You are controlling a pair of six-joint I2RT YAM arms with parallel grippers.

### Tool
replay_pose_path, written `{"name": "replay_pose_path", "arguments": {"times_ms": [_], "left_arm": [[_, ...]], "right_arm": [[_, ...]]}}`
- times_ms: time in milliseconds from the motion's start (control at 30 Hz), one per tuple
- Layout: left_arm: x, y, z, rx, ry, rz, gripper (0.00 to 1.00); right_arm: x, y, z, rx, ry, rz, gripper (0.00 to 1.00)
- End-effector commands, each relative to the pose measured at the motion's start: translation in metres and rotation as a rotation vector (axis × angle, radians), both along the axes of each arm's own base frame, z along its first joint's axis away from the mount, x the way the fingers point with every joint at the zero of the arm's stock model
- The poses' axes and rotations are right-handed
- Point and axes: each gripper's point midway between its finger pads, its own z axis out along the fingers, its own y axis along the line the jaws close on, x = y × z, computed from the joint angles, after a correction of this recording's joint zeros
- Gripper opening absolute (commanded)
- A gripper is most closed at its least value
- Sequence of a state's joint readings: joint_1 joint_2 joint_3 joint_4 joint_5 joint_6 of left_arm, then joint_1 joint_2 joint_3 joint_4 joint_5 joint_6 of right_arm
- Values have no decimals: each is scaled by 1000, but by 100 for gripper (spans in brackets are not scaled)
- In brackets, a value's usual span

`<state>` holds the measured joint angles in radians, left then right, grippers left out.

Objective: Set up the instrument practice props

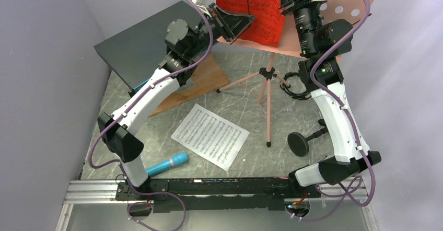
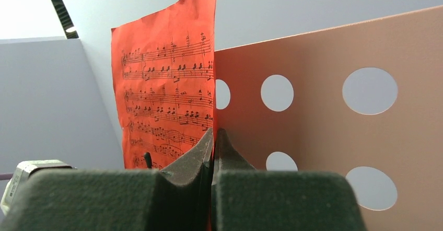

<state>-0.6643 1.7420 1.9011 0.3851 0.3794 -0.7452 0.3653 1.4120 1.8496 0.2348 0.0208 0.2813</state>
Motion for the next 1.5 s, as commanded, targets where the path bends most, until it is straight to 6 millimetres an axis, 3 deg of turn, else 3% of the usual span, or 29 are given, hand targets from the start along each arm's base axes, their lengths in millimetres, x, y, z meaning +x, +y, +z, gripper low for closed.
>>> {"name": "replay_pose_path", "arguments": {"times_ms": [0,67,267,467,567,700,867,1000,1467], "left_arm": [[-36,23,46,-82,-115,-19,3],[-36,23,45,-82,-110,-19,8],[-38,27,40,-88,-97,-10,42],[-41,32,35,-78,-84,4,64],[-43,34,33,-68,-75,4,74],[-46,38,25,-40,-60,19,86],[-42,47,7,2,3,79,91],[-50,58,0,38,23,107,96],[-76,100,-41,234,143,221,99]], "right_arm": [[-15,-5,18,3,-79,-3,0],[-15,-1,18,-25,-85,4,0],[-8,2,15,-70,-75,-13,0],[-7,0,16,-75,-72,-25,1],[-7,-2,17,-80,-68,-35,12],[-9,-7,16,-92,-48,-60,35],[-15,-19,11,-103,9,-107,58],[-20,-23,-1,-141,79,-118,74],[-59,-46,-54,-211,266,-152,94]]}}
